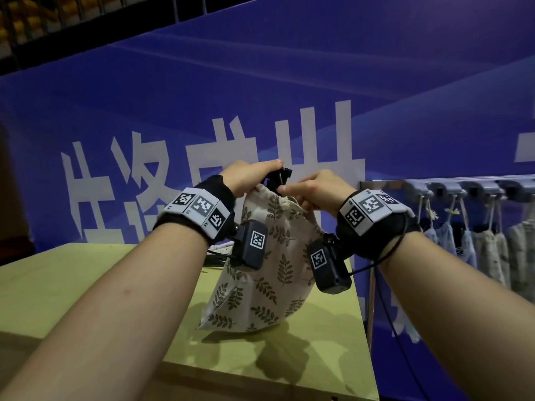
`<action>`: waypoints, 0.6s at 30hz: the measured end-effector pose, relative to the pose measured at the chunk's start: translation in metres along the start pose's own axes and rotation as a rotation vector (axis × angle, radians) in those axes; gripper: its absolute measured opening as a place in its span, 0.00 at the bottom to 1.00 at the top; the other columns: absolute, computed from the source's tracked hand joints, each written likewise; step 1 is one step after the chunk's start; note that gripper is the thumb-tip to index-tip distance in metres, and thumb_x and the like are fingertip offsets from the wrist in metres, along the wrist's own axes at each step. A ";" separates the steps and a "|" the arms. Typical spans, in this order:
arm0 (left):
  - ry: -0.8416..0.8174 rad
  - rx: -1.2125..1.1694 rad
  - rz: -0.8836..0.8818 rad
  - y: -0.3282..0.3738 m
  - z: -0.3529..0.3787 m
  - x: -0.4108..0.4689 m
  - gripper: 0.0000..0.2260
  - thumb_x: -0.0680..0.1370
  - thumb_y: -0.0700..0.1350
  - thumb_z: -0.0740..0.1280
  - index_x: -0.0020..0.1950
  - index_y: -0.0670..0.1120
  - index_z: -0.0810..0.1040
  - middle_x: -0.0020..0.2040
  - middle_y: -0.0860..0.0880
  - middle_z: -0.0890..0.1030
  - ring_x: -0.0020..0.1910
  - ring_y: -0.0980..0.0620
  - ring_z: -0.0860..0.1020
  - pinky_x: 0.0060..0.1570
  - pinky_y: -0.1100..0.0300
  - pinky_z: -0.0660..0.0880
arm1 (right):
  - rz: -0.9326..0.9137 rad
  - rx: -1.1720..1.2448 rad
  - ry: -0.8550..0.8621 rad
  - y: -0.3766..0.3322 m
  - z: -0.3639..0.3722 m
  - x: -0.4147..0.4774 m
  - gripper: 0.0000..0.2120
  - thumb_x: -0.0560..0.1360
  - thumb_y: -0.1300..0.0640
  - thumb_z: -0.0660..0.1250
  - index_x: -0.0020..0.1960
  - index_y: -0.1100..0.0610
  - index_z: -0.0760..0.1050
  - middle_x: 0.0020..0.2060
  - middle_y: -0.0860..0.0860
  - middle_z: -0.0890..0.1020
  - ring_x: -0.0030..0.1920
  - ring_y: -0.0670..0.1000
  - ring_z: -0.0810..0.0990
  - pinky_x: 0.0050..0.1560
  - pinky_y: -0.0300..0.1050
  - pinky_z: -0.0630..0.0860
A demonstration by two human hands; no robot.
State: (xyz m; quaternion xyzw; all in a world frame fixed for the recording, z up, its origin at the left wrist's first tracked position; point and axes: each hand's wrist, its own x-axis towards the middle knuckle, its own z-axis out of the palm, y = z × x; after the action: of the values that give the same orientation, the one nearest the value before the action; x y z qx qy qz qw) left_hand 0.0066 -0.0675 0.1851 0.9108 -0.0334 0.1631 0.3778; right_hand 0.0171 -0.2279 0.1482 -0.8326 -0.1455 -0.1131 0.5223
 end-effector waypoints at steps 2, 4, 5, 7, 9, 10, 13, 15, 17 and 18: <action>-0.001 0.014 0.010 0.000 -0.001 -0.001 0.23 0.77 0.65 0.62 0.53 0.45 0.74 0.45 0.48 0.77 0.36 0.55 0.71 0.31 0.61 0.63 | 0.016 -0.074 -0.036 0.002 -0.002 0.000 0.16 0.66 0.46 0.76 0.40 0.59 0.81 0.32 0.51 0.79 0.37 0.51 0.77 0.49 0.50 0.76; -0.002 0.024 0.011 0.000 -0.001 -0.001 0.24 0.76 0.66 0.63 0.55 0.45 0.75 0.57 0.47 0.77 0.38 0.56 0.72 0.30 0.61 0.63 | 0.035 -0.131 -0.093 0.002 -0.004 0.000 0.15 0.67 0.50 0.76 0.44 0.61 0.83 0.35 0.53 0.81 0.39 0.52 0.78 0.52 0.51 0.77; -0.002 0.032 0.007 0.000 -0.001 -0.001 0.25 0.76 0.66 0.63 0.55 0.45 0.76 0.61 0.46 0.76 0.37 0.55 0.71 0.30 0.61 0.63 | 0.039 -0.142 -0.119 0.002 -0.005 0.000 0.13 0.68 0.53 0.76 0.44 0.62 0.83 0.36 0.55 0.82 0.40 0.52 0.78 0.54 0.51 0.77; -0.004 0.033 0.000 -0.001 -0.001 -0.001 0.27 0.76 0.67 0.63 0.59 0.44 0.77 0.62 0.44 0.77 0.34 0.54 0.68 0.30 0.61 0.63 | 0.038 -0.125 -0.132 0.000 -0.006 -0.002 0.06 0.69 0.59 0.74 0.42 0.63 0.83 0.37 0.56 0.81 0.40 0.52 0.78 0.54 0.50 0.78; -0.006 0.006 -0.002 -0.002 -0.001 0.000 0.30 0.75 0.66 0.63 0.63 0.42 0.77 0.52 0.46 0.80 0.33 0.54 0.66 0.30 0.61 0.63 | 0.019 -0.069 -0.094 0.000 -0.008 -0.002 0.03 0.70 0.62 0.73 0.38 0.60 0.82 0.35 0.55 0.80 0.38 0.51 0.77 0.52 0.48 0.77; -0.007 -0.005 -0.004 -0.003 -0.001 0.000 0.31 0.75 0.66 0.63 0.63 0.41 0.76 0.44 0.48 0.77 0.33 0.54 0.66 0.30 0.61 0.62 | 0.009 -0.036 -0.077 0.001 -0.010 -0.002 0.04 0.70 0.62 0.72 0.36 0.59 0.81 0.34 0.55 0.80 0.37 0.51 0.76 0.52 0.49 0.77; -0.023 -0.037 -0.020 -0.004 -0.002 0.002 0.31 0.74 0.67 0.64 0.63 0.41 0.77 0.38 0.50 0.69 0.33 0.54 0.67 0.30 0.61 0.63 | -0.015 0.063 -0.078 0.003 -0.014 -0.002 0.08 0.74 0.62 0.68 0.37 0.62 0.77 0.36 0.56 0.78 0.38 0.52 0.76 0.53 0.51 0.76; -0.039 -0.063 -0.022 -0.004 -0.001 0.003 0.31 0.74 0.67 0.65 0.62 0.42 0.78 0.37 0.51 0.70 0.33 0.54 0.67 0.30 0.60 0.63 | -0.015 0.157 -0.069 0.001 -0.015 -0.004 0.07 0.78 0.61 0.64 0.42 0.62 0.76 0.37 0.55 0.77 0.36 0.50 0.76 0.49 0.47 0.76; -0.041 -0.079 -0.006 -0.003 0.001 0.003 0.27 0.75 0.66 0.64 0.60 0.45 0.77 0.37 0.51 0.71 0.34 0.54 0.68 0.31 0.60 0.63 | -0.021 0.218 -0.038 -0.002 -0.014 -0.006 0.06 0.79 0.61 0.62 0.49 0.64 0.74 0.38 0.55 0.77 0.35 0.49 0.76 0.44 0.43 0.76; -0.036 -0.078 0.005 -0.003 0.003 0.003 0.25 0.75 0.66 0.64 0.59 0.46 0.77 0.38 0.51 0.72 0.35 0.54 0.69 0.32 0.59 0.63 | -0.023 0.228 -0.025 -0.003 -0.013 -0.007 0.07 0.80 0.61 0.60 0.51 0.64 0.74 0.39 0.56 0.76 0.35 0.49 0.76 0.43 0.42 0.75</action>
State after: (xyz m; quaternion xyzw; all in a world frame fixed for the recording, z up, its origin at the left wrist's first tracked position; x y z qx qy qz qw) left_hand 0.0109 -0.0671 0.1826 0.8981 -0.0488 0.1460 0.4119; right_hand 0.0092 -0.2392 0.1535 -0.7673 -0.1737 -0.0913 0.6106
